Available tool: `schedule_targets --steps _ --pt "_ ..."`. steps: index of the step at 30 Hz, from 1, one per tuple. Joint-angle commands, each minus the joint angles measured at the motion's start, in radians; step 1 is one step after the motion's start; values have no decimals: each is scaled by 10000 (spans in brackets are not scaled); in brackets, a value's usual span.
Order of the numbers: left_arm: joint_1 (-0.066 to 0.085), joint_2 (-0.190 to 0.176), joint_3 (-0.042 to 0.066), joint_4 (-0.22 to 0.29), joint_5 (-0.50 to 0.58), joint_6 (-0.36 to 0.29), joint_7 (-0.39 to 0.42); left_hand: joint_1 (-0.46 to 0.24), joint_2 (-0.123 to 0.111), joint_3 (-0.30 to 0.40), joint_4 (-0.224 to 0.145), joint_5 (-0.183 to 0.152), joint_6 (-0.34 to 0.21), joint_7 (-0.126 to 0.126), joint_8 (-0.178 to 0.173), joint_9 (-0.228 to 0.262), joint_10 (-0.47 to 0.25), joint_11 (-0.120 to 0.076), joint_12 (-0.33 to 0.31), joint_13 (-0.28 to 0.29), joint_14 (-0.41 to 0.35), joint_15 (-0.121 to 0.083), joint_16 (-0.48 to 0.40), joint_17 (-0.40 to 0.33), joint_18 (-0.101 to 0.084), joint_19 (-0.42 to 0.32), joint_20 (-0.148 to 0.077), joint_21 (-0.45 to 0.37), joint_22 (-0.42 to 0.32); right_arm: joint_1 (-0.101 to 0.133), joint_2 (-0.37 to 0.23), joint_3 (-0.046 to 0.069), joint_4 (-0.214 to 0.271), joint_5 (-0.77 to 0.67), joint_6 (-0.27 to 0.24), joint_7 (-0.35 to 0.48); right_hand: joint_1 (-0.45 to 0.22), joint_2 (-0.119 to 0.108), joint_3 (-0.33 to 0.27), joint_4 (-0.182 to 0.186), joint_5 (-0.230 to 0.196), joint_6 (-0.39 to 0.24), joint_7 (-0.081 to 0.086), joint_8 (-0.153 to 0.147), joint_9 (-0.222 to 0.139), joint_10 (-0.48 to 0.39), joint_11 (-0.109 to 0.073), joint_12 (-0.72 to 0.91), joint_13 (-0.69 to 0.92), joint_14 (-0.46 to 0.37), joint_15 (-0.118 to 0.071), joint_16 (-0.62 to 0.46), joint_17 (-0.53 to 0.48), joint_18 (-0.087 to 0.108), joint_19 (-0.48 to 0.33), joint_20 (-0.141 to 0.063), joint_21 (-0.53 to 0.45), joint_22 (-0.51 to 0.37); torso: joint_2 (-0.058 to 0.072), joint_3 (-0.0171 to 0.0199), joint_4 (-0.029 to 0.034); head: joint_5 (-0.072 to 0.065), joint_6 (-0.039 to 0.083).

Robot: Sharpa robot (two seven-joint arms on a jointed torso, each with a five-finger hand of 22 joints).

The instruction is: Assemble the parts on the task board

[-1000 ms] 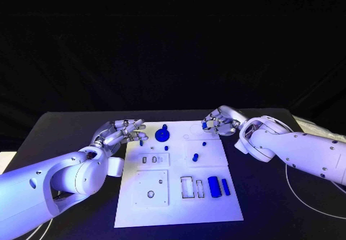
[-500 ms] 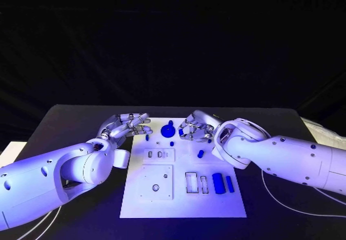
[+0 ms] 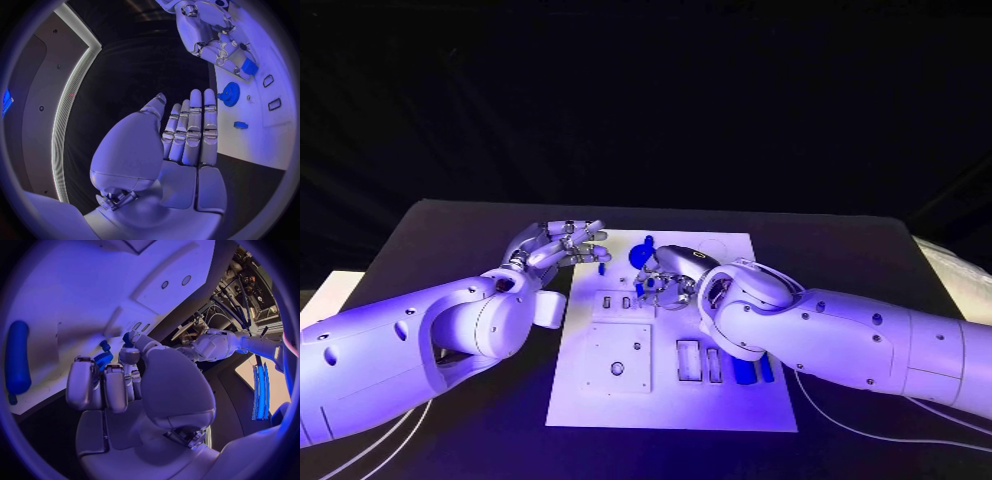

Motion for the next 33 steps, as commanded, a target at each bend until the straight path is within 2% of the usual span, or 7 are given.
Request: schedule_targets --steps 1,6,14,20,33 --pt "4 40 6 -8 -12 218 19 83 21 -5 -71 -43 12 36 -57 9 31 15 -35 11 -43 11 -50 9 186 -25 43 -69 -14 -71 109 -11 -64 -651 234 -248 -106 14 74 30 71 119 3 67 190 -18 10 5 17 558 -11 -68 41 -161 -48 -19 -45 -18 4 12 -1 16 -26" --pt "3 60 6 -18 -12 236 13 83 21 -5 -71 -43 12 36 -57 9 31 15 -35 11 -43 11 -50 9 186 -25 43 -69 -14 -134 210 -24 -106 -745 367 -259 -158 -10 75 30 85 127 0 64 194 -12 7 11 24 558 -14 -73 36 -161 -47 -20 -48 -21 -6 15 11 -35 -47" --pt "3 51 6 -19 -11 251 2 83 21 -5 -71 -43 12 36 -57 9 31 15 -35 11 -43 11 -50 9 186 -25 43 -69 -14 -181 259 -32 -148 -805 561 -338 -245 -50 68 34 88 130 -2 53 199 -18 6 -13 8 558 -16 -82 27 -161 -45 -22 -51 -22 -6 24 -9 -8 -88" --pt "3 43 6 -22 -11 267 -12 83 21 -5 -71 -43 12 36 -57 9 31 15 -35 11 -43 11 -50 9 186 -25 43 -69 -14 -199 189 -33 -56 -982 774 -408 -332 -112 47 31 87 128 -1 39 203 -18 5 -19 8 557 -17 -93 14 -158 -50 -23 -60 -38 1 34 -4 -1 -121" --pt "2 36 6 -33 -11 295 -26 83 21 -5 -71 -43 12 36 -57 9 31 15 -35 11 -43 11 -50 9 186 -25 43 -69 -14 -238 52 -33 168 -1471 1044 -665 -483 -256 -3 13 87 94 11 -9 202 -66 12 -110 -49 546 -15 -136 -45 -151 -70 -22 -89 -84 -5 29 -10 -4 -205"
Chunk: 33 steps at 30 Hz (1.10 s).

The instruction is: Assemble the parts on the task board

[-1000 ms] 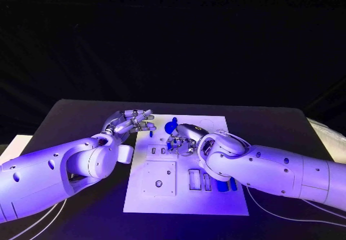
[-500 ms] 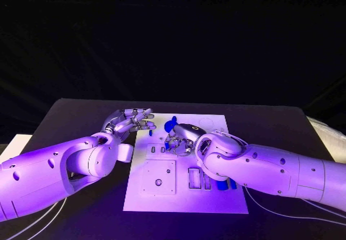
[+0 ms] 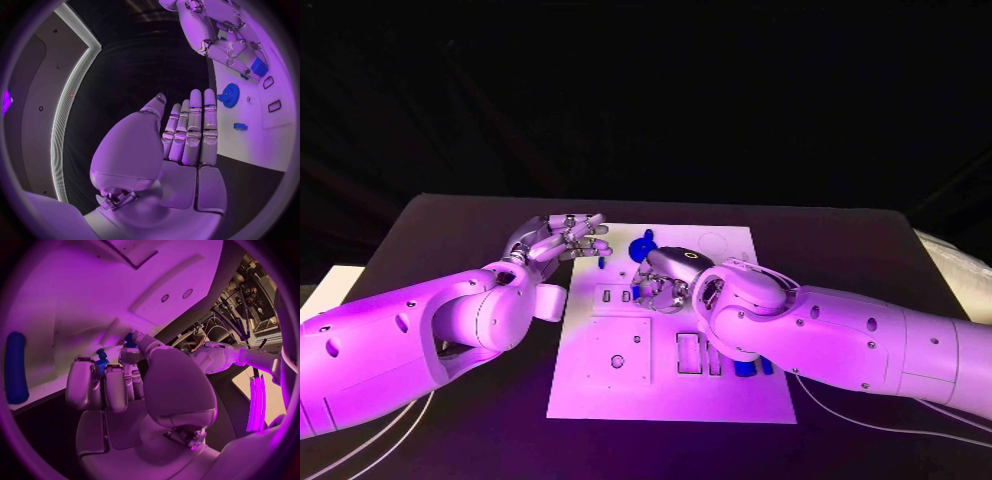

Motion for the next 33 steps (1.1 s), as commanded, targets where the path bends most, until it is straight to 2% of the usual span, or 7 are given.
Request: schedule_targets --steps 1,7,13,21,26,33 --pt "2 13 5 6 -11 228 31 84 21 -5 -72 -43 12 36 -57 9 31 15 -36 11 -43 10 -50 12 186 -25 43 -69 -15 -82 -36 -56 -7 -397 570 -372 -140 -30 -45 -30 37 57 41 -33 -6 -90 6 -79 -29 544 -13 -66 -24 -149 -74 -23 -57 -26 -1 -1 2 -7 -19" --pt "2 11 5 -1 -11 239 20 84 21 -5 -72 -43 12 36 -57 9 31 15 -36 11 -43 10 -50 12 186 -25 43 -69 -15 -90 -61 -56 16 -489 516 -424 -244 -161 -73 -50 75 -88 97 -138 -36 -224 45 -301 -181 526 12 -120 -92 -136 -115 -13 -103 -105 0 -6 1 -17 -24" --pt "2 15 5 -7 -11 259 6 90 31 17 -96 -43 14 38 -67 8 34 16 -51 9 -50 11 -64 33 184 -26 42 -71 -16 -93 -48 -57 13 -529 362 -408 -589 -538 -307 19 371 -553 258 -388 -143 -615 186 -990 -706 502 125 -184 -153 -108 -219 65 -212 -289 1 -11 5 -29 -20" --pt "2 17 5 -17 -11 274 -11 91 32 19 -97 -43 14 38 -68 8 34 16 -52 8 -50 11 -65 34 184 -27 42 -71 -16 -103 -36 -60 19 -534 1 -339 -781 -756 -599 90 473 -879 312 -401 -230 -941 251 -1473 -1123 465 185 -292 -285 -59 -349 132 -351 -539 0 -12 7 -45 -23" --pt "1 21 4 -23 -11 294 -30 87 28 20 -102 -44 10 40 -72 7 32 18 -57 7 -53 12 -69 39 184 -28 42 -72 -16 -144 -75 -61 142 -582 -657 -197 -1069 -986 -1085 279 717 -1043 328 -357 -279 -1166 289 -1701 -1366 447 221 -353 -341 -29 -433 171 -456 -705 6 -5 3 -43 -27" --pt "-3 36 4 -53 -65 316 -125 63 34 75 -184 -46 21 37 -109 7 49 12 -108 1 38 -28 -48 154 193 239 -2 112 74 -200 -244 -55 439 -614 -1867 181 -1173 -1047 -1739 525 816 -1102 325 -293 -291 -1247 296 -1654 -1430 436 228 -419 -403 -17 -450 183 -511 -772 -4 0 11 -38 -36"
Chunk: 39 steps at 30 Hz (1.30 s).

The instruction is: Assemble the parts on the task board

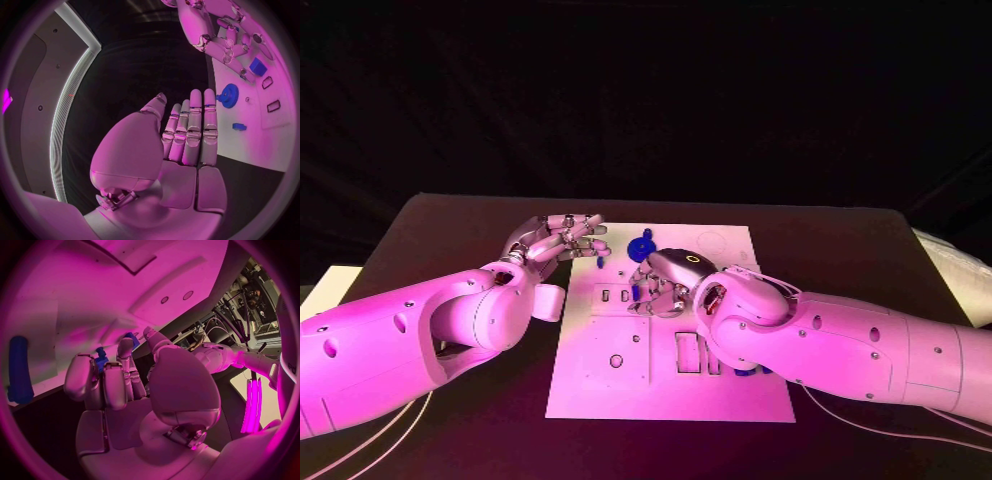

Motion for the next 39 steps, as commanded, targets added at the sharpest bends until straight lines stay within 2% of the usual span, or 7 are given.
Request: schedule_targets --steps 1,9,13,17,20,25,39 --pt "-2 25 5 -18 -120 236 -95 44 40 35 -93 -44 43 19 -75 10 77 -5 -65 3 161 -65 69 138 199 341 -83 255 119 -25 -115 13 206 -157 -1345 402 -1 7 -220 61 60 -84 23 75 -14 -62 13 48 -2 441 83 -47 -8 -18 -46 3 -65 -5 -5 9 0 13 -13" --pt "6 -34 6 -20 -1698 570 -1696 -258 97 345 -24 -36 373 -471 -6 55 1542 -635 649 426 2035 -764 2501 1788 197 1964 -738 2111 1162 95 -909 282 898 789 -1427 2443 387 208 -867 206 31 -242 61 79 -49 -79 40 294 68 487 102 53 181 -23 -16 15 -78 3 -49 32 -23 34 21" --pt "99 -74 10 -17 -3347 902 -3526 -732 98 501 291 27 762 -944 397 227 2253 -1177 2318 1693 3136 -1195 9639 8572 -217 3072 -1178 5518 4593 510 -1593 359 1108 2136 -571 3600 700 408 -896 135 20 -358 89 60 -66 -160 60 285 29 477 119 34 168 -18 -38 32 -107 -34 -131 68 -50 83 -16" --pt "459 36 12 -166 -5521 1702 -6024 -1719 52 78 1112 -65 851 -968 963 536 1923 -1242 4551 3591 3405 -1241 12301 11395 -536 3295 -1301 7925 7446 986 -2414 385 1245 3875 -96 4116 982 619 -843 47 105 -332 86 108 -53 -180 50 289 -7 443 115 -80 15 -8 -60 34 -138 -77 -222 91 -79 133 -46" --pt "682 170 13 -270 -6725 2365 -7300 -1831 77 -353 1500 -19 553 -1094 1603 937 1298 -1365 7219 6133 3575 -1262 13016 12213 -643 3323 -1343 9106 8825 1269 -2822 389 1207 4757 -48 4244 1110 726 -796 3 189 -302 77 137 -45 -139 36 347 14 438 104 -105 -14 -7 -59 28 -143 -83 -280 121 -105 167 -75" --pt "1043 603 12 -544 -8385 3298 -8866 -1998 193 -829 1601 -172 46 -967 2308 1372 4 -1154 7279 6040 3715 -1203 13349 12635 -883 3655 -1205 10163 10354 1567 -3360 389 1029 5947 -33 4240 1173 790 -773 -17 226 -276 73 159 -40 -131 29 347 -5 430 99 -138 -55 0 -73 23 -162 -117 -379 159 -125 226 -120" --pt "1518 2136 -3 -1766 -10364 5050 -10189 -2753 813 -2330 1616 -633 -336 -1444 4664 3186 1793 -1532 10990 9829 3715 -1526 13349 12635 -1219 4332 -1494 11387 12333 1709 -3599 351 641 6806 293 3904 1234 856 -745 -35 265 -245 66 185 -34 -210 20 169 -177 390 91 -272 -240 30 -148 16 -241 -275 -412 174 -141 236 -189"
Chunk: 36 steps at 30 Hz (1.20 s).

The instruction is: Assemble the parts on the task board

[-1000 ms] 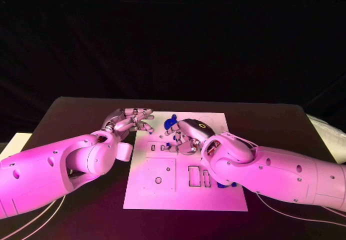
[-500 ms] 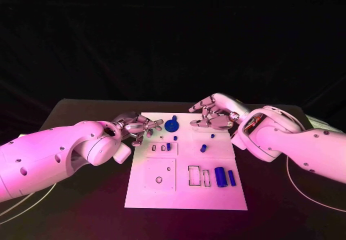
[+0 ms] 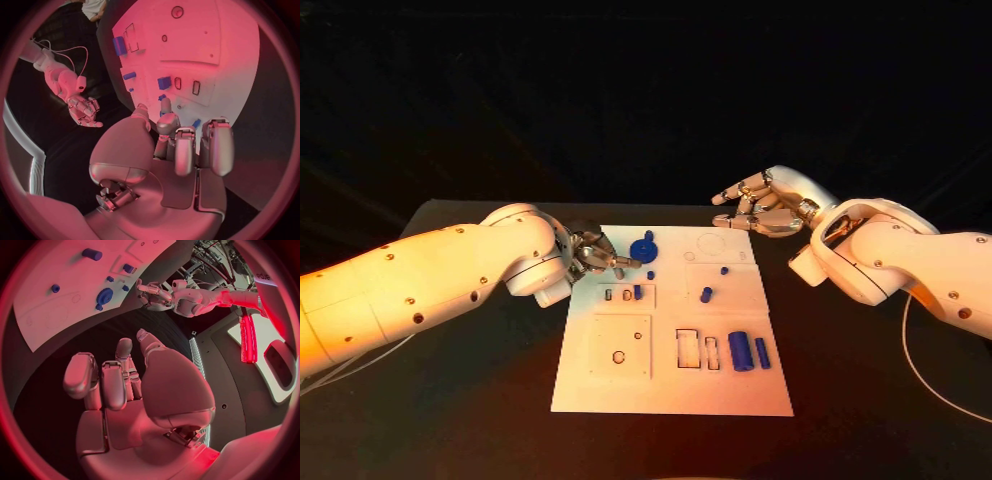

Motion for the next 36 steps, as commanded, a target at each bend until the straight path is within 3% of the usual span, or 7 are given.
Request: schedule_targets --steps 1,7,19,36 --pt "76 273 -10 -276 -966 1158 -683 -153 121 -234 0 -225 -159 -5 279 299 82 -28 181 206 1051 -85 24 2628 -212 266 -84 69 762 8 16 -6 -51 414 348 -41 99 39 35 -50 50 69 -31 48 17 -47 -34 -65 -17 390 19 -33 -18 31 -76 16 -48 -16 4 -9 9 12 -12" --pt "150 714 -48 -680 -1179 1740 -804 -294 190 -679 12 -338 -336 -68 707 795 197 -71 441 500 1051 -124 24 2628 -243 324 -128 158 935 11 48 -18 -134 373 422 -118 100 47 34 -47 62 76 -32 54 18 -66 -35 -107 -56 381 18 -57 -48 37 -92 14 -65 -49 17 -15 -3 34 -59" --pt "169 1242 -144 -1215 -1239 2464 -899 -287 282 -896 3 -347 -449 -92 904 1062 219 -100 516 588 1051 -151 24 2628 -256 343 -149 189 1000 12 119 -33 -219 323 531 -200 85 55 23 -33 86 93 -35 67 20 -85 -36 -158 -110 367 16 -101 -101 48 -122 11 -100 -112 24 -21 3 26 -124" --pt "165 1603 -177 -1454 -1186 2558 -902 -108 453 -965 -20 -332 -554 -104 1035 1270 223 -110 555 635 1051 -160 24 2628 -260 348 -159 201 1030 11 282 -58 -369 316 693 -259 68 66 12 -17 119 96 -36 73 20 -97 -37 -196 -153 358 14 -132 -134 53 -136 9 -121 -144 21 -11 11 17 -235"
